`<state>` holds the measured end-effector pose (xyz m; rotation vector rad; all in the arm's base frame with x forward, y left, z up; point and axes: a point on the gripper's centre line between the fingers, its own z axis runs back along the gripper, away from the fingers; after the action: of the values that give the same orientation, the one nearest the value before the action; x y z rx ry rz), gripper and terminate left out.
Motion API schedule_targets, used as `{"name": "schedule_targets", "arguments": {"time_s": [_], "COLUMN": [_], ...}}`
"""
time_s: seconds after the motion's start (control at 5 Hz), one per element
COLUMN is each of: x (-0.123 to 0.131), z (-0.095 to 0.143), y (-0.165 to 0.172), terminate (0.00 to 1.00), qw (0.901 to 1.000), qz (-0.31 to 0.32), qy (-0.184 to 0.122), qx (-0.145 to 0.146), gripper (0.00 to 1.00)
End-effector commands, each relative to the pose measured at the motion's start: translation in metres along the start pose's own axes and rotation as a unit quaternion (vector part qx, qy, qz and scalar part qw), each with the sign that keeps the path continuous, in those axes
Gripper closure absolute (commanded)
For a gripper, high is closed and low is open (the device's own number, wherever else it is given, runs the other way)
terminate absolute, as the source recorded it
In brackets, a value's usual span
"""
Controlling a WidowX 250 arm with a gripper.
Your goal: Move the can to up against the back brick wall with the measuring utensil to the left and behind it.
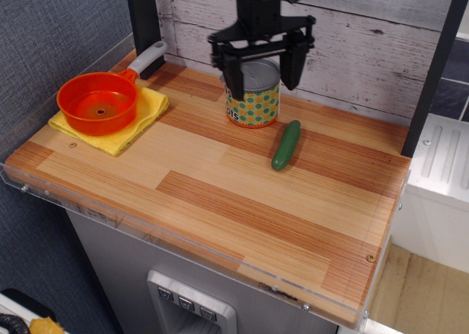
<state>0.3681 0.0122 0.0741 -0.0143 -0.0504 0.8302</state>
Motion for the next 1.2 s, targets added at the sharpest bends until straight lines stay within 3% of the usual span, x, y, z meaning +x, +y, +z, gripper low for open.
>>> {"name": "schedule_targets", "arguments": {"time_s": [0.0, 0.4, 1.0], "x": [0.004, 0.008, 0.044], "z": [0.002, -0.007, -0.019], "y": [-0.002, 0.008, 0.025], "terminate": [0.0, 0.0, 0.0], "qw": [0.9913, 0.9796, 0.9784], "qz": [0.127, 0.194, 0.198], "qy": [-0.01, 0.012, 0.019], "qx": [-0.033, -0.051, -0.057], "gripper": [0.0, 0.0, 0.0]}}
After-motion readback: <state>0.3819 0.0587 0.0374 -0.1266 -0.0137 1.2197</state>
